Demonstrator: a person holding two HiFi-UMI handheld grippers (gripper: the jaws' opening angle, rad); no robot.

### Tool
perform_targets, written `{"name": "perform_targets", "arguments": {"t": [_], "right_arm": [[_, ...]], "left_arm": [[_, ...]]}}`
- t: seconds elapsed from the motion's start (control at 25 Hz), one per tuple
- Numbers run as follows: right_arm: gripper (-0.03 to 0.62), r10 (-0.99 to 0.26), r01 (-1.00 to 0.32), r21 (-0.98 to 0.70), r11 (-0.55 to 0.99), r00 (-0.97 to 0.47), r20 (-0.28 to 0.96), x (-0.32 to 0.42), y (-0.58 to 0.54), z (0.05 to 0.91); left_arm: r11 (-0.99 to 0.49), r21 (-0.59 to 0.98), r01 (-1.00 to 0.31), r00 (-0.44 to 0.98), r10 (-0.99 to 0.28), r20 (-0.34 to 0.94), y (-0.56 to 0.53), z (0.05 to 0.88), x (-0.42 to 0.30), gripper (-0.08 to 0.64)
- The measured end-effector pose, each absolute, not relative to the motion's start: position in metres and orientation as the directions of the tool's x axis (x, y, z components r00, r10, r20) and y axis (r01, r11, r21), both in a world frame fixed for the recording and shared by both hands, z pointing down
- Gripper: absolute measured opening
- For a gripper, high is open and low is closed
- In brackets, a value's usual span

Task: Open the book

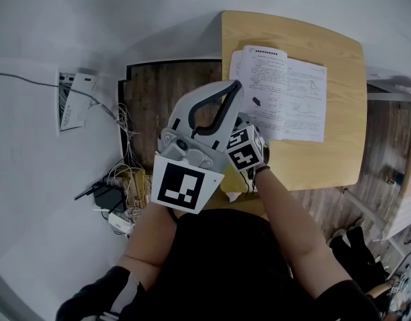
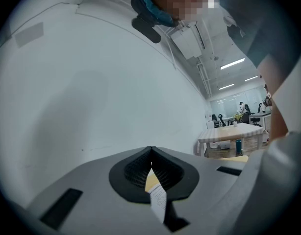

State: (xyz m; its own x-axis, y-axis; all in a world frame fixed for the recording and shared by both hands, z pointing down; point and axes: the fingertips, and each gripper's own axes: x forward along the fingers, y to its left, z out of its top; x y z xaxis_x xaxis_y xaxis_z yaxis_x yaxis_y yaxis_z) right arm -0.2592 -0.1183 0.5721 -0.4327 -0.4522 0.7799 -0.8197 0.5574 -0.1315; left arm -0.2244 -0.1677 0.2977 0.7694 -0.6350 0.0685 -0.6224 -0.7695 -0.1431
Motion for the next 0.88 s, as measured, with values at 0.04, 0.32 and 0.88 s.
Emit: {"name": "perform_targets", "arguments": {"t": [0.04, 0.32, 0.88], "right_arm": [[0.032, -0.460, -0.824, -0.129, 0.552, -0.430, 0.777, -0.257, -0.115, 0.572], [0.032, -0.480, -0.814, -0.171, 0.556, -0.482, 0.733, -0.252, -0.105, 0.550], [0.032, -0.623, -0.835, -0.181, 0.520, -0.515, 0.589, -0.184, -0.105, 0.492]], "left_arm": [[-0.771, -0.142, -0.621, 0.770, -0.634, 0.068, -0.167, 0.298, -0.223, 0.008], [-0.781, -0.146, -0.607, 0.781, -0.620, 0.069, -0.165, 0.297, -0.202, 0.008], [-0.774, -0.167, -0.611, 0.774, -0.628, 0.081, -0.156, 0.296, -0.147, 0.008]]}}
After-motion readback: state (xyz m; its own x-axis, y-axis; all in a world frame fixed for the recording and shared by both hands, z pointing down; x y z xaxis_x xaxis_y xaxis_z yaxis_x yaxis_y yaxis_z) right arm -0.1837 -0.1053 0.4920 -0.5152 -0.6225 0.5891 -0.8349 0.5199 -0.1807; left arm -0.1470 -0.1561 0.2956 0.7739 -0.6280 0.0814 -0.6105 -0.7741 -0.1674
